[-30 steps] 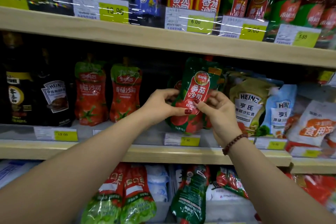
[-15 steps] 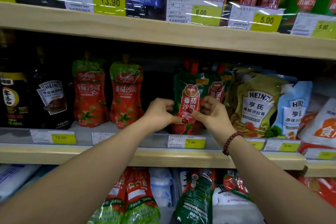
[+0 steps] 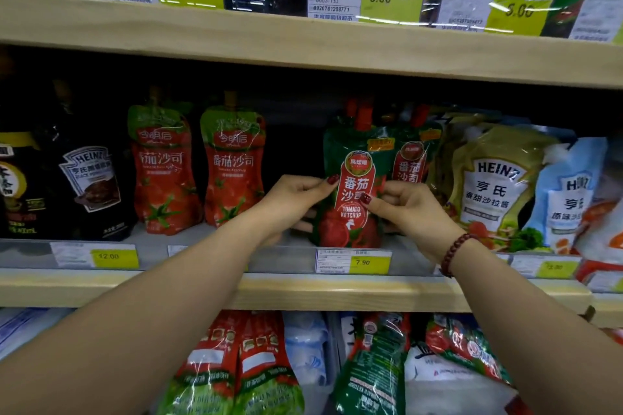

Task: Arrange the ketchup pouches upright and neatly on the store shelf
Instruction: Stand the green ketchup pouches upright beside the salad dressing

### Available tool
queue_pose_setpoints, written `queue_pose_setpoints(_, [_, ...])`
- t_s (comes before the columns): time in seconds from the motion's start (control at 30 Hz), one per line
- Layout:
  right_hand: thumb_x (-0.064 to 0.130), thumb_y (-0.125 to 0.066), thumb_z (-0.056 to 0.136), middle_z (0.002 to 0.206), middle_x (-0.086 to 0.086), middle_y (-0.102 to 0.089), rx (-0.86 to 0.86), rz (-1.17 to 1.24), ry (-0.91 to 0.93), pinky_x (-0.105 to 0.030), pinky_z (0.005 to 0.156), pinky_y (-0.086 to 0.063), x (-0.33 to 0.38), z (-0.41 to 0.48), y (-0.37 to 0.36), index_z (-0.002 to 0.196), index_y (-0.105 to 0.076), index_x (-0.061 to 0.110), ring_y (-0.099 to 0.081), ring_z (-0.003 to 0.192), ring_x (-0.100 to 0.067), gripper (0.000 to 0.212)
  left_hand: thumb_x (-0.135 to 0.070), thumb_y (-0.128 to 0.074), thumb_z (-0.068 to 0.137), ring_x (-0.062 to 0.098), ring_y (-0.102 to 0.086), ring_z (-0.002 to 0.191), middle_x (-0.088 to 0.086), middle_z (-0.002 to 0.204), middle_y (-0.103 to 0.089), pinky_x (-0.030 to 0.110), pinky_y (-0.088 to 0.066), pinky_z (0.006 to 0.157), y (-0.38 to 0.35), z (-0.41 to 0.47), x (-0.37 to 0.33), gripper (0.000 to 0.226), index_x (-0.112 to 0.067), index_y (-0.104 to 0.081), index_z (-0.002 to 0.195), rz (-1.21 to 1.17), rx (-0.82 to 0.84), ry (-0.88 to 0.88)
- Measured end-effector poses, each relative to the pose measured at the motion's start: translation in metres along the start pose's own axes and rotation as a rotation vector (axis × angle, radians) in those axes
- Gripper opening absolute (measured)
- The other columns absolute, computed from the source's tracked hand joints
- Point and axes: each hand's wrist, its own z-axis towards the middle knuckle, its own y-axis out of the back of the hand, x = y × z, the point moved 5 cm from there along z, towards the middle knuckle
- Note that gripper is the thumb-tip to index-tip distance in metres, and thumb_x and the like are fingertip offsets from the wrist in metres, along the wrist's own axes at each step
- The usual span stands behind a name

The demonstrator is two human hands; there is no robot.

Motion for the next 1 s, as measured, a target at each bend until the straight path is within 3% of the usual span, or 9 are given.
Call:
queue_pose_setpoints(0.1, [0.015,-0.062,0.084,0.083,0.006,-0.075,0.007,-0.019,-0.012,-0.022,0.060,-0.056,0.003,0.005,-0.001,0.096,-0.067,0.018,-0.069,0.084,-0.009,0.013,-0.038,-0.055,0.089,-0.003,-0.065,0.055,-0.017,0.065,-0.071,0.015,-0.047,0.042,-0.002,0.002,-0.002,0.023,-0.027,-0.070,0.076,-0.052,-0.015,-0.019])
queue_pose_setpoints(0.4, [0.007,-0.057,0.087,0.075,0.013,-0.071,-0.001,-0.025,0.037,-0.011,0.056,-0.050,0.007,0.003,-0.007,0.098,-0.064,0.015,-0.067,0.074,0.002,0.015,-0.038,-0.054,0.089,-0.007,-0.063,0.055,-0.019,0.065,-0.070,0.013,-0.045,0.043,-0.002,0.002,-0.001,0.020,-0.028,-0.070,0.081,-0.061,-0.072,-0.032])
queue_pose_setpoints(0.53, [0.008,-0.060,0.086,0.088,0.001,-0.069,-0.030,-0.055,0.026,-0.010,0.056,-0.049,0.008,0.001,-0.006,0.103,-0.064,0.009,-0.066,0.072,0.004,0.017,-0.040,-0.055,0.089,-0.004,-0.065,0.062,-0.015,0.077,-0.071,0.016,-0.048,0.047,-0.002,-0.002,-0.006,0.021,-0.029,-0.071,0.082,-0.038,-0.101,-0.008])
queue_pose_setpoints(0.67, [0.015,-0.068,0.080,0.092,-0.004,-0.069,-0.127,-0.157,0.004,-0.018,0.072,-0.053,0.010,-0.006,0.004,0.088,-0.066,0.017,-0.065,0.083,-0.009,0.008,-0.039,-0.058,0.088,0.007,-0.064,0.082,-0.003,0.090,-0.071,0.028,-0.055,0.062,0.002,-0.009,-0.008,0.024,-0.021,-0.073,0.084,0.076,-0.175,0.014])
queue_pose_setpoints(0.77, [0.019,-0.071,0.077,0.088,0.006,-0.067,-0.270,-0.207,0.126,-0.010,0.071,-0.050,0.024,-0.028,0.018,0.093,-0.066,0.020,-0.063,0.080,-0.002,0.016,-0.037,-0.060,0.087,0.013,-0.066,0.079,-0.004,0.082,-0.071,0.028,-0.056,0.066,0.007,-0.017,-0.014,0.022,-0.022,-0.072,0.077,0.208,-0.224,-0.056])
queue_pose_setpoints(0.83, [0.020,-0.070,0.079,0.092,0.008,-0.068,-0.323,-0.239,0.237,-0.012,0.073,-0.051,0.034,-0.053,0.025,0.095,-0.067,0.024,-0.064,0.083,-0.001,0.017,-0.038,-0.064,0.084,0.006,-0.066,0.073,-0.012,0.075,-0.070,0.022,-0.054,0.062,0.012,-0.026,-0.018,0.014,-0.032,-0.068,0.072,0.289,-0.263,-0.124])
queue_pose_setpoints(0.93, [0.014,-0.069,0.079,0.089,0.010,-0.069,-0.320,-0.277,0.307,-0.016,0.074,-0.052,0.033,-0.092,0.020,0.093,-0.067,0.026,-0.065,0.083,-0.005,0.018,-0.040,-0.070,0.078,-0.005,-0.062,0.059,-0.020,0.056,-0.065,0.008,-0.043,0.049,0.013,-0.043,-0.016,0.014,-0.037,-0.065,0.065,0.390,-0.365,-0.177])
queue_pose_setpoints(1.0, [0.013,-0.071,0.077,0.086,0.010,-0.070,-0.275,-0.314,0.306,-0.015,0.072,-0.051,0.021,-0.113,0.008,0.089,-0.068,0.023,-0.065,0.079,-0.004,0.016,-0.038,-0.072,0.076,-0.003,-0.060,0.058,-0.017,0.056,-0.065,0.011,-0.045,0.052,0.007,-0.053,-0.012,0.013,-0.037,-0.066,0.065,0.419,-0.404,-0.200])
